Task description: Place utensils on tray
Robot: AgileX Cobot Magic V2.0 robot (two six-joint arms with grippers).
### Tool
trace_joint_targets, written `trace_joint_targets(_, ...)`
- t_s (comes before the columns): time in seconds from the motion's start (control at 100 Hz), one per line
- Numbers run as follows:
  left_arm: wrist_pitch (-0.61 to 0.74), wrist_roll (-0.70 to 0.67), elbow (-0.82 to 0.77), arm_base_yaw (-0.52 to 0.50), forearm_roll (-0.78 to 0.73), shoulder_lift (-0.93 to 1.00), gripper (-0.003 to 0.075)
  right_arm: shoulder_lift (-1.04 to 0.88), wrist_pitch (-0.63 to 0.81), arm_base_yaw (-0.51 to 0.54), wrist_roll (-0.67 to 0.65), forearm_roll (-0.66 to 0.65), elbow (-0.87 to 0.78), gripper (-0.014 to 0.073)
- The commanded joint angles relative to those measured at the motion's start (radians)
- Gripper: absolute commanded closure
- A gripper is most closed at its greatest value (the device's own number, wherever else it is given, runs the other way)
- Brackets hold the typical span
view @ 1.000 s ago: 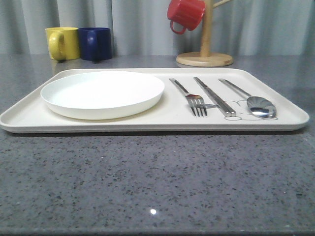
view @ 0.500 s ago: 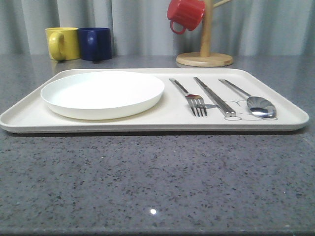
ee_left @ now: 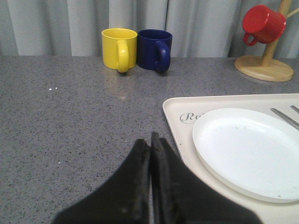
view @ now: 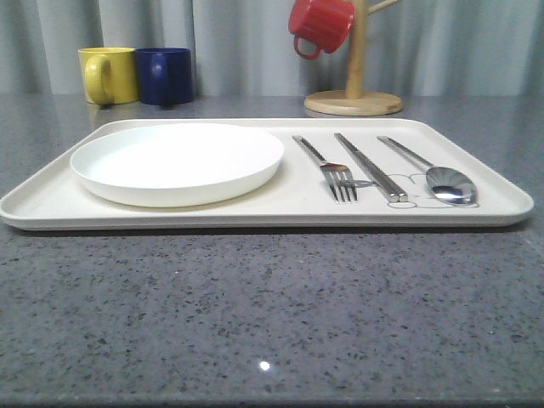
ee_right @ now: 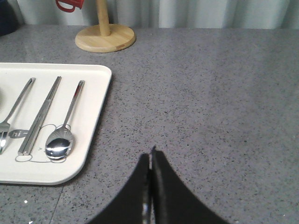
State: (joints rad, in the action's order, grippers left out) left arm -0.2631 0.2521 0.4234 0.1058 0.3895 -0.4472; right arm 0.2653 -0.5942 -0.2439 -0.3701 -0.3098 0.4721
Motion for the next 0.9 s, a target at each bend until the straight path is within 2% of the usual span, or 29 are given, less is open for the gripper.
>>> trace_joint_targets(0.0,0.072,0.003,0.028,0.001,0.006,-0.003,0.0739,0.009,0.082,0.008,0.007,-0.037,0.025,0.0659)
trace_joint_targets(0.89,0.072,0.003,0.028,0.001,0.006,-0.003,0.0739,-0.005,0.104,0.026,0.007,-0.036,0.018,0.0662)
